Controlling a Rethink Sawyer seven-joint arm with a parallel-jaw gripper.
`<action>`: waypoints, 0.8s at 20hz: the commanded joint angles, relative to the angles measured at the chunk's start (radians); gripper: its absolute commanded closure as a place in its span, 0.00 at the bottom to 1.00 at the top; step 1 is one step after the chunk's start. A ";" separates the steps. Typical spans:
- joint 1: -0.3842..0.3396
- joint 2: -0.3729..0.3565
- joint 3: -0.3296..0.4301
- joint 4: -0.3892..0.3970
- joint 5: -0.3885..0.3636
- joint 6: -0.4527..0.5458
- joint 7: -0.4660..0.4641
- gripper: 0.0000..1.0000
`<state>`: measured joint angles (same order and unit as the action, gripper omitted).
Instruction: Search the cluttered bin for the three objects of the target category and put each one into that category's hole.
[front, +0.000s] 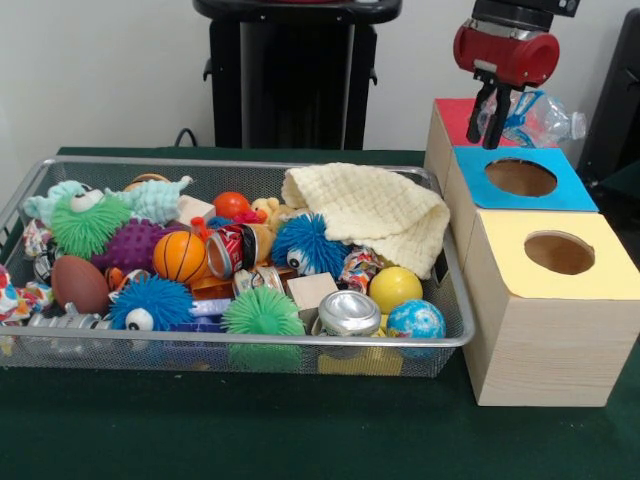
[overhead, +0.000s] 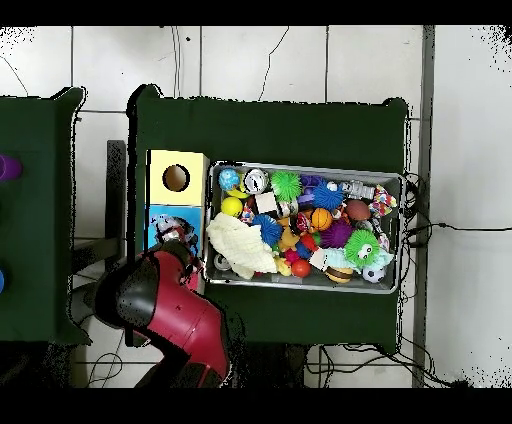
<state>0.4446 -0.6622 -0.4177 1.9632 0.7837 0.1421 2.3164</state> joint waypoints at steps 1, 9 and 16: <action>-0.026 0.045 0.075 -0.046 0.063 0.055 0.273 1.00; -0.066 0.058 0.147 -0.020 0.071 -0.050 0.253 1.00; -0.070 0.074 0.153 -0.026 0.070 -0.074 0.252 1.00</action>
<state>0.4075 -0.6251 -0.3832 1.9561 0.8093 0.1199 2.3164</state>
